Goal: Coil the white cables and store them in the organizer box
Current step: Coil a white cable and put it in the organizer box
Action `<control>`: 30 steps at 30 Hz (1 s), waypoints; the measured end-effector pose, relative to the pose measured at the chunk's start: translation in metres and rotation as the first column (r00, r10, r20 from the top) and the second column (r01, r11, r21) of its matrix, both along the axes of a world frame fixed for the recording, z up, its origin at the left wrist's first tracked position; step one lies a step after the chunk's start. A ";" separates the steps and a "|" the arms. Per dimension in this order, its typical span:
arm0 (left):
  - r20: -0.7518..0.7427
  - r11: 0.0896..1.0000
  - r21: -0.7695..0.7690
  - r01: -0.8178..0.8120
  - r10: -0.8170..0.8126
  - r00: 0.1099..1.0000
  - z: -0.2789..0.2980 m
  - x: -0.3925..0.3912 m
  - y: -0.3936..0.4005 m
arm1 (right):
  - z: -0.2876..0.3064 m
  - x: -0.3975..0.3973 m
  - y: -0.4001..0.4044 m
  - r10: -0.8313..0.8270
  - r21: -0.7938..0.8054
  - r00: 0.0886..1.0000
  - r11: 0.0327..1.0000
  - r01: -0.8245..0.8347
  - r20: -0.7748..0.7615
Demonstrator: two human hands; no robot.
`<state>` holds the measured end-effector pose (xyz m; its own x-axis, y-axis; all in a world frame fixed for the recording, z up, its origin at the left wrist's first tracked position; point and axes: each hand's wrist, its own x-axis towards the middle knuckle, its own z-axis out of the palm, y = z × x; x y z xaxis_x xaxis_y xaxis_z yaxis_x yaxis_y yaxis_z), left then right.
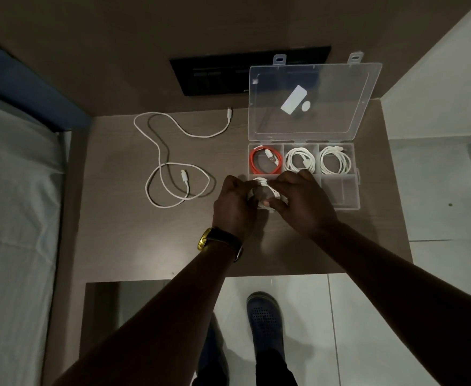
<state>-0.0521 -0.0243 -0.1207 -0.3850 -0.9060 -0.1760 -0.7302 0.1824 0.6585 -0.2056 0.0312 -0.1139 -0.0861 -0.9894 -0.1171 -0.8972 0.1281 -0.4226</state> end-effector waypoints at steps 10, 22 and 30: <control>-0.003 0.998 0.036 -0.053 0.054 0.999 0.009 -0.010 -0.007 | 0.007 0.002 0.003 -0.054 -0.090 0.998 0.994 0.055 0.017; -0.174 0.993 0.005 -0.121 0.120 0.977 0.005 0.006 -0.002 | 0.006 0.010 0.013 -0.093 -0.179 0.992 0.978 0.106 0.083; 0.040 0.955 -0.277 -0.101 0.117 0.992 0.022 0.075 -0.046 | 0.021 0.031 -0.001 -0.070 -0.247 0.989 0.964 0.100 0.129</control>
